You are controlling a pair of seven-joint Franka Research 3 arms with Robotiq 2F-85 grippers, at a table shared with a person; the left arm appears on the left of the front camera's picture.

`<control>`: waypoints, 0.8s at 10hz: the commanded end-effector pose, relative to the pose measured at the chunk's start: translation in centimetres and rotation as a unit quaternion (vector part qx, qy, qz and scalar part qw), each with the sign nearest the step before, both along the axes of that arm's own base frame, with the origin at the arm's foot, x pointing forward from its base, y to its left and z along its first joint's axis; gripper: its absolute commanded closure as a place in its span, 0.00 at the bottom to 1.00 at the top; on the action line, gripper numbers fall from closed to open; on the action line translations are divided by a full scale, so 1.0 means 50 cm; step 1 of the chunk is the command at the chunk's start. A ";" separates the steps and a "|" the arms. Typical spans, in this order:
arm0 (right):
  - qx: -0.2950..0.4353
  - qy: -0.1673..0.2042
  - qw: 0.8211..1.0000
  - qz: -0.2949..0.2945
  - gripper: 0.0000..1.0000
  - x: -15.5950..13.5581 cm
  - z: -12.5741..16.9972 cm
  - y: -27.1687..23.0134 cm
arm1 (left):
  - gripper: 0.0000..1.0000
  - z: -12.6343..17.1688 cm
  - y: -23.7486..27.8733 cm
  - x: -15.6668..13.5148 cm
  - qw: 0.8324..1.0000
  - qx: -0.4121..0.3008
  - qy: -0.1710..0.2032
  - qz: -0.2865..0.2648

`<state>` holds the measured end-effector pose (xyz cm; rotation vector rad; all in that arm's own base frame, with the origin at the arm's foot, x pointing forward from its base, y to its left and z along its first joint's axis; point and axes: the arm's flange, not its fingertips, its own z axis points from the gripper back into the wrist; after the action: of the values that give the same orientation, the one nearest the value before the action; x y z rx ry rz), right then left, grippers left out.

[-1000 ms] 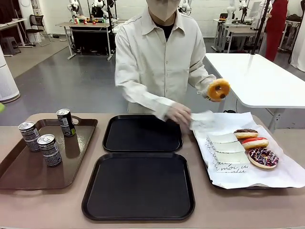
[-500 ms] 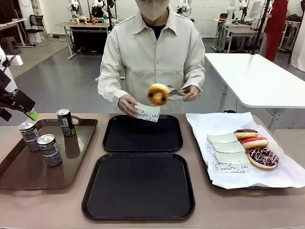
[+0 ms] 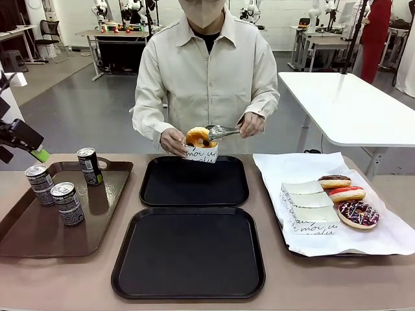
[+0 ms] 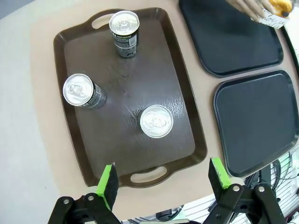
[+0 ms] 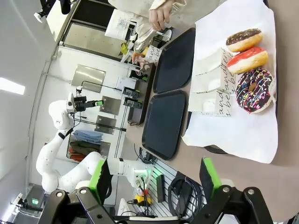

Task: Set up donuts and drinks on trays.
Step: Pick up one Pepsi coke and place it on the Flat Tray.

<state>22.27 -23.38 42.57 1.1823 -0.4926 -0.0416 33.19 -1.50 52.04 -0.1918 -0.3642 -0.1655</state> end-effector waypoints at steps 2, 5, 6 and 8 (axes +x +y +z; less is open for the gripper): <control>0.009 -0.014 1.000 0.000 0.00 0.005 0.003 -0.003 | 0.00 -0.002 -0.059 0.044 0.994 0.065 0.059 0.061; 0.009 -0.014 1.000 0.000 0.00 0.005 0.003 -0.003 | 0.00 -0.024 -0.086 0.076 0.988 0.089 0.106 0.072; 0.009 -0.014 1.000 0.000 0.00 0.005 0.003 -0.003 | 0.00 -0.042 -0.086 0.086 0.987 0.090 0.106 0.076; 0.009 -0.014 1.000 0.000 0.00 0.005 0.003 -0.003 | 0.00 -0.090 -0.080 0.104 0.988 0.075 0.114 0.075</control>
<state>22.28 -23.39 42.58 1.1819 -0.4922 -0.0404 37.79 -5.50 48.25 -0.0215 -0.1308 -0.0383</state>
